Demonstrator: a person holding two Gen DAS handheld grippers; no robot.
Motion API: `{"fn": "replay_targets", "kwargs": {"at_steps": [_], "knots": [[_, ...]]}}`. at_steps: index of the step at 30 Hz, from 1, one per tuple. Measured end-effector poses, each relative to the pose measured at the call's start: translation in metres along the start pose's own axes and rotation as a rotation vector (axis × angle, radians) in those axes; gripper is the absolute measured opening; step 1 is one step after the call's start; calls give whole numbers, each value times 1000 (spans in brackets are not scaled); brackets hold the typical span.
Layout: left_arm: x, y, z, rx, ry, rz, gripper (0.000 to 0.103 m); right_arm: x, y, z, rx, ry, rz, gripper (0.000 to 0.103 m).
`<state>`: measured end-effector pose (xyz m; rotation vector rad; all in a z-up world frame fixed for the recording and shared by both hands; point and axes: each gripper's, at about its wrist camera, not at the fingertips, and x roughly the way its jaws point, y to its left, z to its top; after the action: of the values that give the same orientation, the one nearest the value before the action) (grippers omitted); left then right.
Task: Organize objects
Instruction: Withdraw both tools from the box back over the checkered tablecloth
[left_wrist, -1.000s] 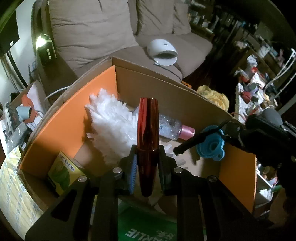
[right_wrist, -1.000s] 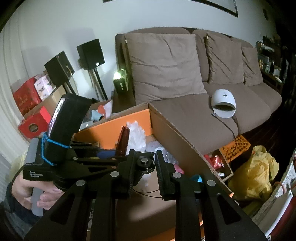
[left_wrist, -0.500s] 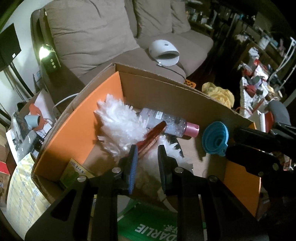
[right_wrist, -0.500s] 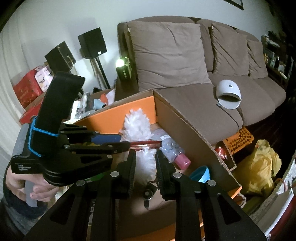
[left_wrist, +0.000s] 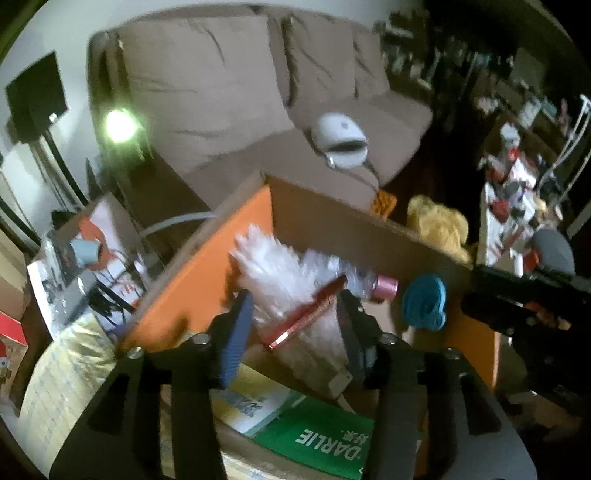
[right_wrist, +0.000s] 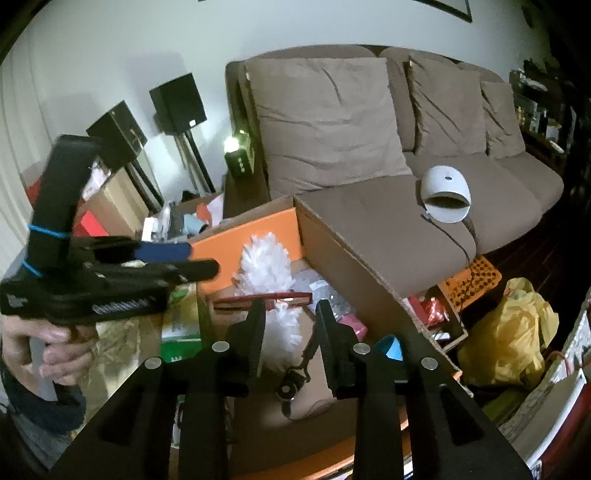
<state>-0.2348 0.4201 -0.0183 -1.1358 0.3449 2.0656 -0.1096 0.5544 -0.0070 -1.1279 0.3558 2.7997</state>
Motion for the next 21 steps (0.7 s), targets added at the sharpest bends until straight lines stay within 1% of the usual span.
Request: {"fn": "replay_targets", "kwargs": {"at_steps": [2,5,6,7,8,9,10,11,14,15,17,18,19,21], "knots": [[-11,4,3,-3,-28,11,50,-6,1,1,4,-16,4,32],[-41,10,6,-27,-85,18,50,-18,3,3,8,-43,12,35],[-57,10,5,-48,-115,3,50,-22,4,4,8,-53,15,38],[-74,7,4,-56,-153,-28,52,-27,6,5,7,-64,21,41],[-90,2,2,-49,-193,-51,54,-30,8,5,4,-73,27,42],[-108,-5,-2,-35,-237,-50,59,-35,10,6,-1,-83,32,43],[-123,-10,-7,-23,-275,-34,63,-39,12,6,-4,-92,37,44],[-134,-15,-11,-14,-300,-18,64,-46,15,7,-6,-107,42,44],[-157,-22,-24,4,-316,12,64,-66,24,8,-21,-148,57,44],[-164,-22,-29,5,-321,35,64,-74,29,8,-34,-166,60,45],[-177,-16,-40,-13,-339,88,64,-91,40,7,-66,-210,32,48],[-185,-8,-49,-40,-352,135,65,-98,45,6,-80,-229,13,50],[-190,-1,-57,-56,-359,158,65,-104,50,5,-90,-244,6,50],[-197,17,-75,-111,-360,206,65,-112,60,4,-105,-261,30,50]]}}
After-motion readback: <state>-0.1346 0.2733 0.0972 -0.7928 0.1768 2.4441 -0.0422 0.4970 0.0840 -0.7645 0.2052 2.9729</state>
